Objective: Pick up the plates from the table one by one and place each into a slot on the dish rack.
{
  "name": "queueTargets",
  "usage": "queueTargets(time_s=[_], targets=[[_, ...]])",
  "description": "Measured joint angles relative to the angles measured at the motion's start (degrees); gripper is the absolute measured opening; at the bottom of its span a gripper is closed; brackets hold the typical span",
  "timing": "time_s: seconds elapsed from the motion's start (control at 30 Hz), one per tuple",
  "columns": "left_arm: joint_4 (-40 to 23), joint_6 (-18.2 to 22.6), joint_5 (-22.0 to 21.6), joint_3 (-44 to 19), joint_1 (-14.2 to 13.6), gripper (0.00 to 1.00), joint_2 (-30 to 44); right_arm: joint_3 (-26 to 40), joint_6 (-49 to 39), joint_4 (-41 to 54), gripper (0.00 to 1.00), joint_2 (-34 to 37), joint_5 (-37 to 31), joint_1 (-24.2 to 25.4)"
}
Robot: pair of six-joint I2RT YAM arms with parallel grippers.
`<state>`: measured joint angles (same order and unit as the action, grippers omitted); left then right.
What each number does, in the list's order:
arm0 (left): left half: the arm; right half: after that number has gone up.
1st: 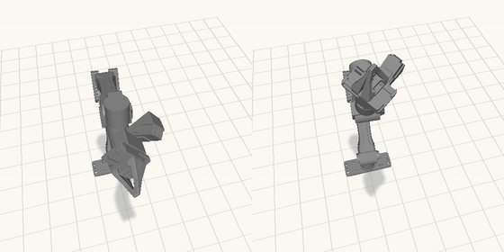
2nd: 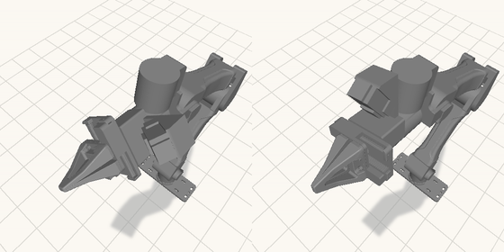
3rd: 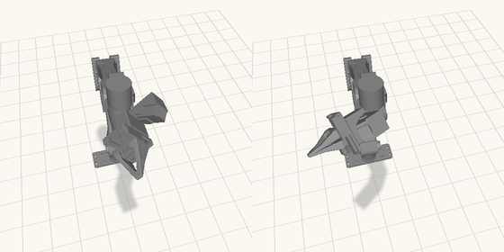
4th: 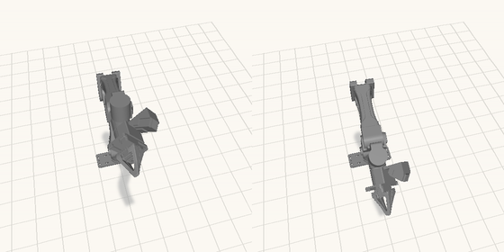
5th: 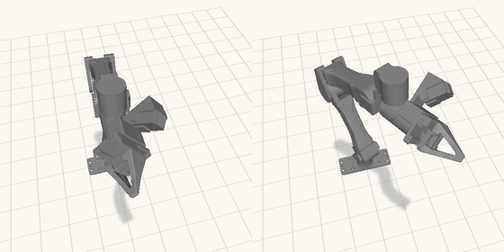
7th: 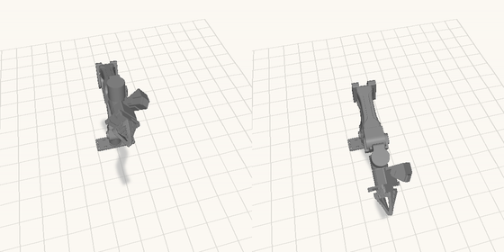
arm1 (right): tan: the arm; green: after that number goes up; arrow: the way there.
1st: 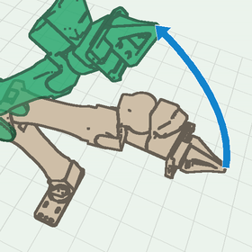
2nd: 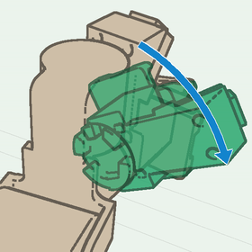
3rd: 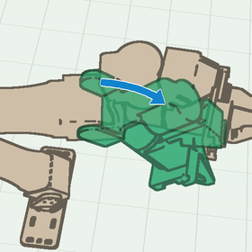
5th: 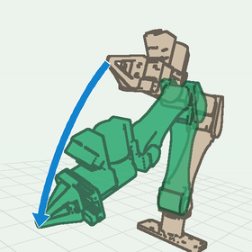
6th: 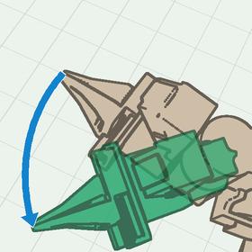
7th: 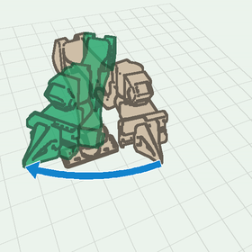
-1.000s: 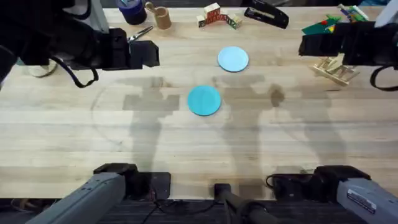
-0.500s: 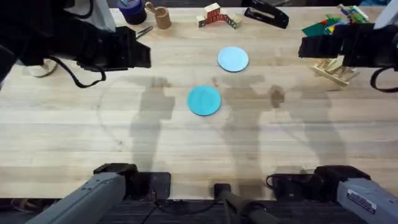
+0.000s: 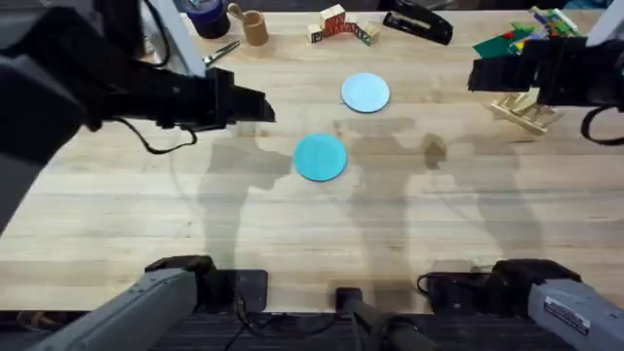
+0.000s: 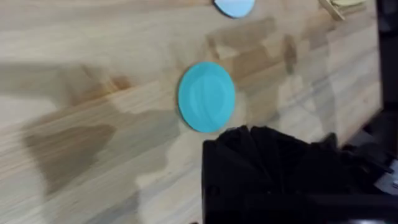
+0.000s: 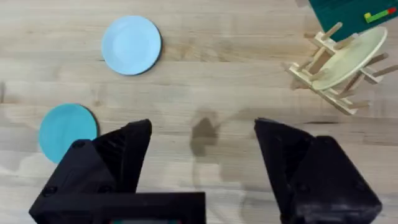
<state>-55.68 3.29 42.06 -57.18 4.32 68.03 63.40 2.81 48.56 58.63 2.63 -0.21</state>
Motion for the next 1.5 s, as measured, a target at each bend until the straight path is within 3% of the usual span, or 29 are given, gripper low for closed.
queueTargets(time_s=[0.27,0.4,0.83,1.23,1.5], targets=[[2.8,3.8,8.8,0.1,-0.1,0.043,11.6,0.0,0.0,0.0,0.996,0.0,0.0,0.0],[4.2,6.2,11.1,0.2,-0.7,0.043,17.5,0.0,0.0,0.0,0.996,0.0,0.0,0.0],[15.5,8.1,13.3,6.7,-1.3,0.042,27.0,0.0,0.0,0.0,0.995,0.0,0.0,0.0],[19.4,8.3,15.0,10.1,-1.5,0.042,28.1,0.0,0.0,0.0,0.996,0.0,0.0,0.0],[20.9,7.4,15.2,10.2,-4.0,0.042,30.2,0.0,0.0,0.0,0.996,0.0,0.0,0.0]])
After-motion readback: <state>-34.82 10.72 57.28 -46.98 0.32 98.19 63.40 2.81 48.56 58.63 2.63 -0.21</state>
